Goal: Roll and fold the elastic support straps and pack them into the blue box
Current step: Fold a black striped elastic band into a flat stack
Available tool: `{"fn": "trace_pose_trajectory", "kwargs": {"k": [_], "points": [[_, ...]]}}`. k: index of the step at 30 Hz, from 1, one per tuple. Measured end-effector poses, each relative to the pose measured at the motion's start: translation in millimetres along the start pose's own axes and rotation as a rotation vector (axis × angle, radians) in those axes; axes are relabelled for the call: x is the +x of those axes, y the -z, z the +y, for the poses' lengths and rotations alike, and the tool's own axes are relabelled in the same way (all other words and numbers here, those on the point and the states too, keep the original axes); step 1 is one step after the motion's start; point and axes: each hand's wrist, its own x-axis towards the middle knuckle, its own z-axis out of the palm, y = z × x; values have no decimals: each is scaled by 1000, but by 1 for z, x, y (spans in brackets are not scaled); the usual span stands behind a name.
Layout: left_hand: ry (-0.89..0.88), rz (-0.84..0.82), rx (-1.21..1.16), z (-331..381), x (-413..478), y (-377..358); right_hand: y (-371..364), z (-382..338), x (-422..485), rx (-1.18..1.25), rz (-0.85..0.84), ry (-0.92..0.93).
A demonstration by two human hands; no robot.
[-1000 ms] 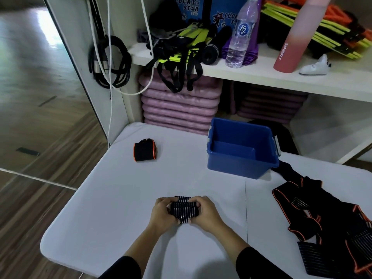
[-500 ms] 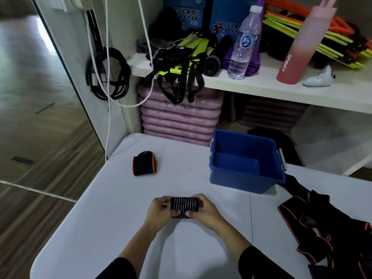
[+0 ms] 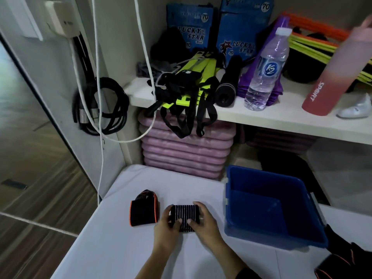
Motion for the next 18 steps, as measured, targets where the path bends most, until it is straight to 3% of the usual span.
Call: {"fn": "trace_pose_trajectory", "kwargs": {"k": [9, 18], "points": [[-42, 97, 158, 5, 46, -15, -13, 0, 55, -10, 119, -31], [-184, 68, 305, -6, 47, -16, -16, 6, 58, -48, 147, 1]]}}
